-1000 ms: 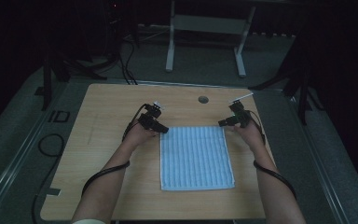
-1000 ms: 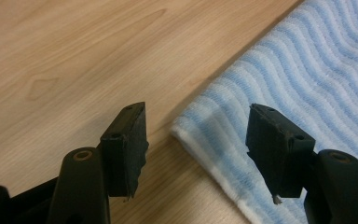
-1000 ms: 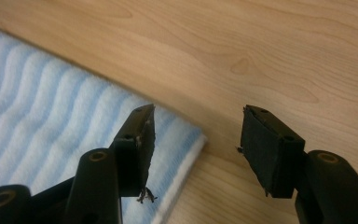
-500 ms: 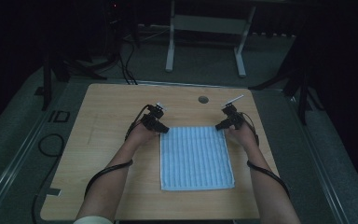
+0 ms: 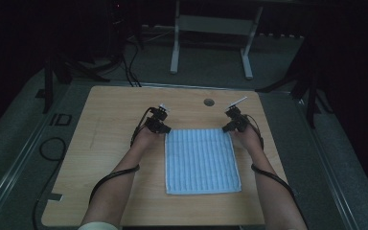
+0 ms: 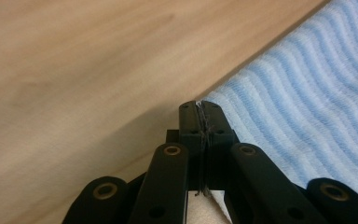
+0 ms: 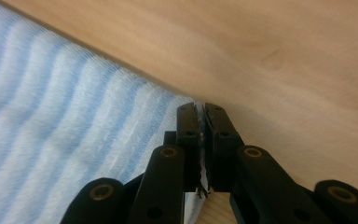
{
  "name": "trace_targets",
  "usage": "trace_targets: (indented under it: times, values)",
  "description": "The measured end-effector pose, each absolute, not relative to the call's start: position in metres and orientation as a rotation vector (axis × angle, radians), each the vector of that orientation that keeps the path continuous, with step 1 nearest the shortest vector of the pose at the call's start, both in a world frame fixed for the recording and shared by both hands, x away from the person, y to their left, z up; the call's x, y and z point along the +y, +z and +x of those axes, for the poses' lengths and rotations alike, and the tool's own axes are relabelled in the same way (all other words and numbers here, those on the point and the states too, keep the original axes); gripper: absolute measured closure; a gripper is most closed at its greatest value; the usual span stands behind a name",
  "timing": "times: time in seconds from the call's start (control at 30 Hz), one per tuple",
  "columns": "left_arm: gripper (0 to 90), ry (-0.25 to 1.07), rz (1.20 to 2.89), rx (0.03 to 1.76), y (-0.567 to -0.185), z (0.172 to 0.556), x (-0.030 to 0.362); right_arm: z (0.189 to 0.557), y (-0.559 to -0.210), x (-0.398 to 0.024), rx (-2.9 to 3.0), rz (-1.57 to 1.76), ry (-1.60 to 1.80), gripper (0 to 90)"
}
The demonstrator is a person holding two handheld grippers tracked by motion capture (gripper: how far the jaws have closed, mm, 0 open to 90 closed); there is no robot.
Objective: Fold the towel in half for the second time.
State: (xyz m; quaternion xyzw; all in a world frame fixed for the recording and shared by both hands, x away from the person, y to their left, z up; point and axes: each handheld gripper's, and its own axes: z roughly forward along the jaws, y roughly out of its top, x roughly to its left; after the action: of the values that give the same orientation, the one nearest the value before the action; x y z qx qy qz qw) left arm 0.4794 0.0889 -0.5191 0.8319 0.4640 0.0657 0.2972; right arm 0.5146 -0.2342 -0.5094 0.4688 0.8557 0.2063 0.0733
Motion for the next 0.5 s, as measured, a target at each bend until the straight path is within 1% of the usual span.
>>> trace_targets:
  times: [0.07,0.17,0.37,0.4,0.47,0.5]
  values:
    - [88.4,0.209,2.203,1.226,-0.511,0.478,0.090,0.514,-0.501,-0.235,2.558,1.391,0.647,85.6]
    - [88.4,0.218,2.190,1.209,-0.503,0.476,0.093,0.511,-0.494,-0.235,2.545,1.361,0.670,85.6]
    - [88.3,0.256,2.150,1.154,-0.473,0.463,0.103,0.496,-0.466,-0.239,2.517,1.244,0.769,85.6]
    - [88.3,0.240,2.136,1.134,-0.468,0.459,0.106,0.493,-0.462,-0.239,2.513,1.236,0.782,85.6]
    - [88.3,0.250,2.110,1.118,-0.460,0.448,0.110,0.482,-0.451,-0.241,2.499,1.191,0.827,85.6]
    - [88.3,0.228,2.095,1.103,-0.458,0.444,0.112,0.475,-0.447,-0.243,2.492,1.172,0.854,85.6]
